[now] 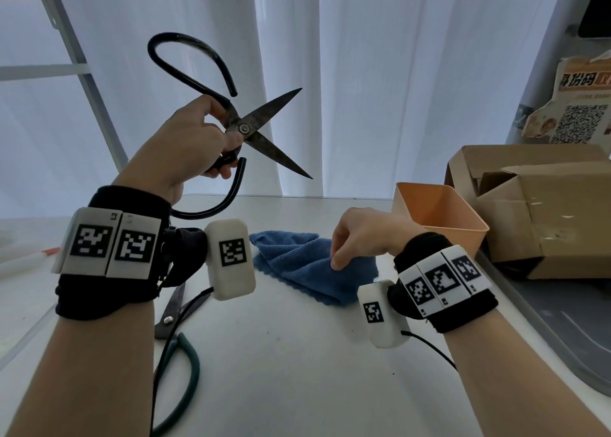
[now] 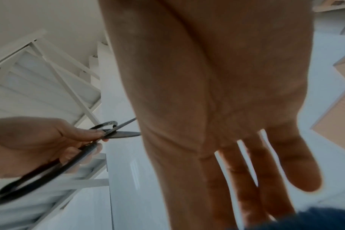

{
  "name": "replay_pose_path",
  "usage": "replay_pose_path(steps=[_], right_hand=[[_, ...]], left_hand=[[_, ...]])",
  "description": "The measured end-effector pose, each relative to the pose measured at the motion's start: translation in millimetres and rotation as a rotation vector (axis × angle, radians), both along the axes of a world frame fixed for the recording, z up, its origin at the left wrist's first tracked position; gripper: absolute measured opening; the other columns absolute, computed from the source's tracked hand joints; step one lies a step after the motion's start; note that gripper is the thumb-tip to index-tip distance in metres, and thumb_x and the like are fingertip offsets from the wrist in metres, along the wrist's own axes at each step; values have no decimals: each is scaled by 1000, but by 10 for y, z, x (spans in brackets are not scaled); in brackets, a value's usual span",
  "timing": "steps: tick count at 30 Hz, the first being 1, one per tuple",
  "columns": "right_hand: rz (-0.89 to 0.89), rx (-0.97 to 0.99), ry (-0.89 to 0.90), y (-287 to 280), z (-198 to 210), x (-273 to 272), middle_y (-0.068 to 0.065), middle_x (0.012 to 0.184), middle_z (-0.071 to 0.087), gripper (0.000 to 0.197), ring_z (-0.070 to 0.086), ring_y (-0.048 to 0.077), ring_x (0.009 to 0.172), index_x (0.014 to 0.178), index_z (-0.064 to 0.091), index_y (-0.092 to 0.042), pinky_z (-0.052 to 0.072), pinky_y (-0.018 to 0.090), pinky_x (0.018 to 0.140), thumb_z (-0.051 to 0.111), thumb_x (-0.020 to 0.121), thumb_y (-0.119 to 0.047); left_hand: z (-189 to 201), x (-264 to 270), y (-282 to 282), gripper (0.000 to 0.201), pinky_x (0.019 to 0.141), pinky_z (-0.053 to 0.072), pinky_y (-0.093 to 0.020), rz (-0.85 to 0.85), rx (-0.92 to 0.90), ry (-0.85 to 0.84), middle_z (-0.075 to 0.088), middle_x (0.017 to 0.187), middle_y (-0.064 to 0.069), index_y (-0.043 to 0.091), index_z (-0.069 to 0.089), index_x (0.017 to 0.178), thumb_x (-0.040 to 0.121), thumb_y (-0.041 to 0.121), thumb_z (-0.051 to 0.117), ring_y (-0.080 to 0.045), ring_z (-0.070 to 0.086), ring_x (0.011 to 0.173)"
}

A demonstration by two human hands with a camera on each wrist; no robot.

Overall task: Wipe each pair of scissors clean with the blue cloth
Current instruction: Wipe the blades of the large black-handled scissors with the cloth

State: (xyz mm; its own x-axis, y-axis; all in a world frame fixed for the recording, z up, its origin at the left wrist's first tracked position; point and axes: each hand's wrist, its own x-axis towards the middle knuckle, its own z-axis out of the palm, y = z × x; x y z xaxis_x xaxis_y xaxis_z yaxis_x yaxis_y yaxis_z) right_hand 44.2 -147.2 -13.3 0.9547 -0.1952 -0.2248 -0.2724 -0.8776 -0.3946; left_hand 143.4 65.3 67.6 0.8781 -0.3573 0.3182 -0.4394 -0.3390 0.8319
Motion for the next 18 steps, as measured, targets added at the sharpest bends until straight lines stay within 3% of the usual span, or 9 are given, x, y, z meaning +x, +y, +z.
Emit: replay_pose_path(steps=[4, 7, 9, 11, 13, 15, 18], right_hand=[[-106, 206, -306, -11, 52, 24, -2, 90, 66, 6, 59, 14, 86, 85, 65, -19, 43, 22, 66, 67, 86, -25], [-237, 426, -509, -20, 111, 18, 2, 90, 63, 4, 57, 17, 82, 95, 58, -20, 45, 24, 66, 55, 93, -19], [-296, 545, -632, -5, 162, 1, 2, 83, 57, 18, 54, 18, 76, 93, 56, -21, 44, 24, 57, 42, 95, -11], [-319, 674, -743, 31, 246, -29, 0, 81, 58, 31, 54, 18, 76, 79, 60, -21, 43, 20, 51, 37, 94, -7], [-320, 788, -774, 89, 345, -74, -1, 88, 64, 33, 59, 15, 83, 77, 67, -18, 48, 19, 59, 41, 96, -11], [-319, 864, -707, 145, 436, -146, -3, 97, 68, 31, 63, 13, 92, 85, 76, -18, 52, 23, 73, 48, 97, -26], [-214, 964, -572, 175, 499, -233, -3, 86, 71, 53, 62, 12, 90, 90, 81, -18, 49, 29, 90, 46, 96, -58]], left_hand=[[0, -20, 4, 8, 61, 48, -29, -20, 35, -16, 66, 84, -5, 17, 57, 105, 98, 15, 60, -15, 61, 53], [1, -49, -5, 10, 60, 47, -30, -51, 55, -42, 66, 84, -4, 17, 57, 103, 96, 13, 63, -15, 63, 52], [6, -82, -9, 14, 60, 48, -31, -73, 57, -86, 66, 83, -2, 14, 58, 106, 94, 10, 64, -17, 66, 53], [14, -120, -14, 15, 61, 50, -31, -93, 63, -148, 68, 86, 0, 14, 60, 105, 92, 10, 67, -20, 70, 57], [18, -157, -26, 14, 59, 52, -27, -100, 71, -200, 71, 86, 2, 16, 63, 100, 89, 11, 71, -21, 72, 60], [14, -185, -57, 12, 55, 52, -21, -93, 77, -232, 73, 86, 3, 17, 68, 93, 85, 11, 75, -19, 73, 60], [-9, -220, -129, 12, 51, 50, -15, -86, 88, -262, 74, 84, 3, 18, 71, 87, 82, 10, 78, -16, 72, 57]])
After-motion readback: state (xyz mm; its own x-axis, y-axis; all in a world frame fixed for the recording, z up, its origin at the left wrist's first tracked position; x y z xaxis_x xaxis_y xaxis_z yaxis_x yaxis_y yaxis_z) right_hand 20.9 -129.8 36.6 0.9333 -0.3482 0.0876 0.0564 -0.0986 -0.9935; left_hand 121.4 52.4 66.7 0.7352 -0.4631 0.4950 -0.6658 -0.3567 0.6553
